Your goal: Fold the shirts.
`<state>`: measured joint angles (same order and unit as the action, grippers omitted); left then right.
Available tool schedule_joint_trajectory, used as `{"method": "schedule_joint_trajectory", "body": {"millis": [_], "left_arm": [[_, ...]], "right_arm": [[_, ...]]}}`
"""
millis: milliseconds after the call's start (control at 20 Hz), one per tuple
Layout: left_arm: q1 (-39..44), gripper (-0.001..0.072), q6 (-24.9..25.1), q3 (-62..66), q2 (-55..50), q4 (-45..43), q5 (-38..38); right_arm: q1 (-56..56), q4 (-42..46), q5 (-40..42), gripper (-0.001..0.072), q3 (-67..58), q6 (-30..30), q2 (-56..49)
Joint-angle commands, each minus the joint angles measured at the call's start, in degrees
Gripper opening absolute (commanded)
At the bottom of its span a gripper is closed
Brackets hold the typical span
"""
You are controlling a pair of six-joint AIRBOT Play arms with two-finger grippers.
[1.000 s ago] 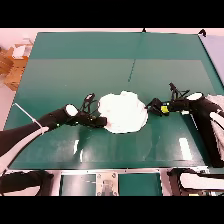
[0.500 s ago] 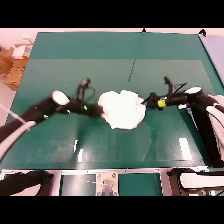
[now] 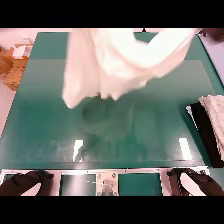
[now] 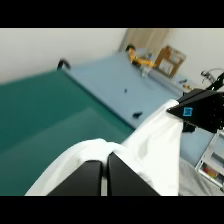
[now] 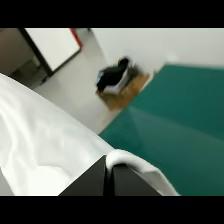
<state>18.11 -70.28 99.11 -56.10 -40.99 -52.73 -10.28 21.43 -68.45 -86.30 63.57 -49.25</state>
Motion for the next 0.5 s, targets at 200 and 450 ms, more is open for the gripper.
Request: {"method": "schedule_joint_trajectory", "body": {"millis": [200, 450], "left_arm": [[-0.24, 0.0026, 0.20, 18.62, 0.96, -4.87, -3.39], [-0.24, 0.0026, -1.68, 12.09, -3.15, -18.82, -3.48]], "right_arm": [[-0.11, 14.29, 4.74, 0.0015, -13.68, 8.50, 11.10], [-0.11, 15.72, 4.13, 0.0016, 0.39, 9.55, 10.82]]}}
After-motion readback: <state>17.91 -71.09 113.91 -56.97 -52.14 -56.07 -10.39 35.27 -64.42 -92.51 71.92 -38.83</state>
